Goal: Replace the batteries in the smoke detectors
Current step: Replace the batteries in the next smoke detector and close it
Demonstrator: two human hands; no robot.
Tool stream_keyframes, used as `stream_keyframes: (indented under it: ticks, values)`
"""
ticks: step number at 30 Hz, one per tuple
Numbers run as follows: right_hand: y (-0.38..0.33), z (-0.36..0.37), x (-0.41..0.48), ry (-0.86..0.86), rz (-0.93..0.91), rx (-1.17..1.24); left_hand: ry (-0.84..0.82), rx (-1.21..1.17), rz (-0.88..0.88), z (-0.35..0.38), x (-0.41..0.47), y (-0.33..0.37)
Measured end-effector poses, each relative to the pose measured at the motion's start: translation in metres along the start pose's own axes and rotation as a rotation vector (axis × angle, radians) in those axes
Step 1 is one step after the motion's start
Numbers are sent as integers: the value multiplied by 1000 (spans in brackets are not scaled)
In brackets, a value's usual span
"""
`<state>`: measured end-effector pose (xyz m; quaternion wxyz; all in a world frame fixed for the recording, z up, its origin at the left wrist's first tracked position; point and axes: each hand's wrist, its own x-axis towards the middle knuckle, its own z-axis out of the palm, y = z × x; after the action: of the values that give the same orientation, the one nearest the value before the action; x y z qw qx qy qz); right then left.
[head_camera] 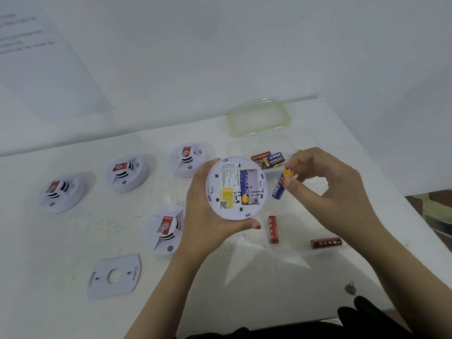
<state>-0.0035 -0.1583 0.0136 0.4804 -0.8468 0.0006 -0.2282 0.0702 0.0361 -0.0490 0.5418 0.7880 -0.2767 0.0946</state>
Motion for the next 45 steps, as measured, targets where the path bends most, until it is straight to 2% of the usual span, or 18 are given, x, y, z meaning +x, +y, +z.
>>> stream_keyframes:
  ticks: [5, 7, 15, 19, 28, 35, 45]
  values:
    - [26, -29, -9, -410, 125, -258, -19, -43, -23, 8, 4, 4]
    - [32, -30, -11, -472, 96, -302, -39, -61, -19, 13, 6, 8]
    - [31, -22, 2, -325, -63, -207, -68, -10, -34, 30, 14, 16]
    - [35, -22, 9, -356, -215, -363, -88, 70, -10, 37, 17, 23]
    - [27, -24, 20, -349, -349, -575, -55, 122, -25, 45, 15, 29]
    - [32, -22, 24, -348, -475, -617, -58, 116, 13, 44, 16, 36]
    - [41, -21, 15, -386, -515, -582, -65, 97, -8, 41, 14, 38]
